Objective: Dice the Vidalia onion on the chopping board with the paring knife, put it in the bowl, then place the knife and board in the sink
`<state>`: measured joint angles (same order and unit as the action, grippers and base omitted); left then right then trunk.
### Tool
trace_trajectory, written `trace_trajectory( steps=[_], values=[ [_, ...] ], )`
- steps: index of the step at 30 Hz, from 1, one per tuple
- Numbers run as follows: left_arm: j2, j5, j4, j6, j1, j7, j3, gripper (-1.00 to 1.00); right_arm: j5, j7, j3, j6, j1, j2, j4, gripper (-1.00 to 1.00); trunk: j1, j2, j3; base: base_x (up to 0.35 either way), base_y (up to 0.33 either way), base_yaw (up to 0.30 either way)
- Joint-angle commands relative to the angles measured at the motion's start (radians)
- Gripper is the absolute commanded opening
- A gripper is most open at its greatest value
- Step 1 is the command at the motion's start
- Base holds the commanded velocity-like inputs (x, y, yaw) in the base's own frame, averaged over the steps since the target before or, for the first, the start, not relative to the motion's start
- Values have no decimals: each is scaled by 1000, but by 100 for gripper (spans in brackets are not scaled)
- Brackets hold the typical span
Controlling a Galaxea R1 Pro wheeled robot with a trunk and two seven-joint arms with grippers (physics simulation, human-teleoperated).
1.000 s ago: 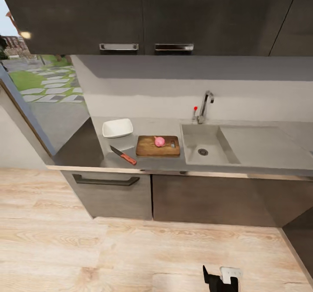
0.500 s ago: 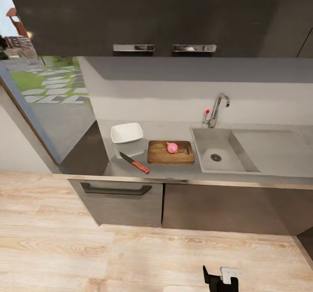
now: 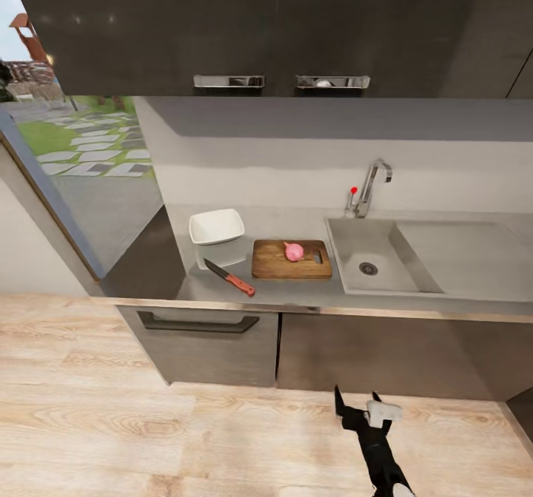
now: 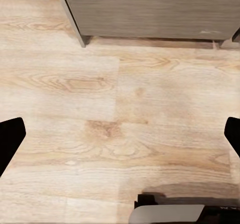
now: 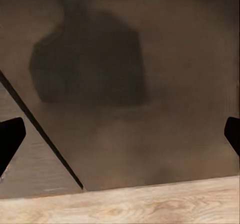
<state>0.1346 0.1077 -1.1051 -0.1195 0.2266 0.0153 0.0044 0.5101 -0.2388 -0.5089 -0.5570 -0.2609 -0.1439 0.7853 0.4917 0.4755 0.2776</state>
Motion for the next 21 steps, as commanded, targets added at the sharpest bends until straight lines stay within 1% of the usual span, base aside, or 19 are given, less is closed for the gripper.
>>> trace_trajectory(
  steps=[1,2,3,5,6,8,11,12,14,16,17,18,19,20,21],
  values=[
    [0,10,0,-2,0,2,-1,100,-7,-33,-8,4,-1,-3,32,100,1,2,1,0,0,0],
    [0,10,1,-2,0,2,-1,100,-33,-63,-8,25,-1,-5,73,100,1,2,1,0,0,0],
    [0,10,1,-2,0,2,-1,100,-42,-73,-8,34,-1,-5,86,100,1,2,1,0,0,0],
    [0,10,2,-2,0,1,-1,100,-79,-106,-7,66,-1,-6,140,100,1,2,1,0,0,0],
    [0,10,2,-2,0,1,-1,100,-86,-113,-7,73,-1,-6,155,100,1,2,1,0,0,0],
    [0,10,2,-2,0,2,-1,100,-104,-140,-6,116,-1,-6,226,100,1,2,1,0,0,0],
    [0,10,1,-2,0,2,-1,100,-110,-157,-5,181,-1,-6,315,100,1,2,1,0,0,0],
    [0,10,1,-2,0,1,-1,100,-112,-163,-4,214,-1,-6,362,100,1,2,1,0,0,0],
    [0,9,1,-2,0,1,-1,100,-113,-167,-2,237,-1,-6,391,100,1,2,1,0,0,0],
    [0,9,0,-2,0,1,-1,100,-114,-174,20,287,-1,-6,446,100,1,2,1,0,0,0],
    [0,9,-1,-2,0,1,-1,100,-115,-175,37,316,-1,-6,475,100,1,2,1,0,0,0],
    [0,10,-1,-2,0,1,-1,100,-117,-177,63,367,-1,-6,523,100,1,2,1,0,0,0],
    [0,10,-1,-2,0,0,-1,100,-117,-177,70,386,-1,-6,540,100,1,2,1,0,0,0],
    [0,10,-1,-2,0,0,-1,100,-119,-177,80,425,-1,-5,573,100,1,2,1,0,0,0],
    [0,10,-1,-2,0,0,-1,100,-125,-177,92,497,-1,-5,632,100,1,2,1,0,0,0]
  ],
)
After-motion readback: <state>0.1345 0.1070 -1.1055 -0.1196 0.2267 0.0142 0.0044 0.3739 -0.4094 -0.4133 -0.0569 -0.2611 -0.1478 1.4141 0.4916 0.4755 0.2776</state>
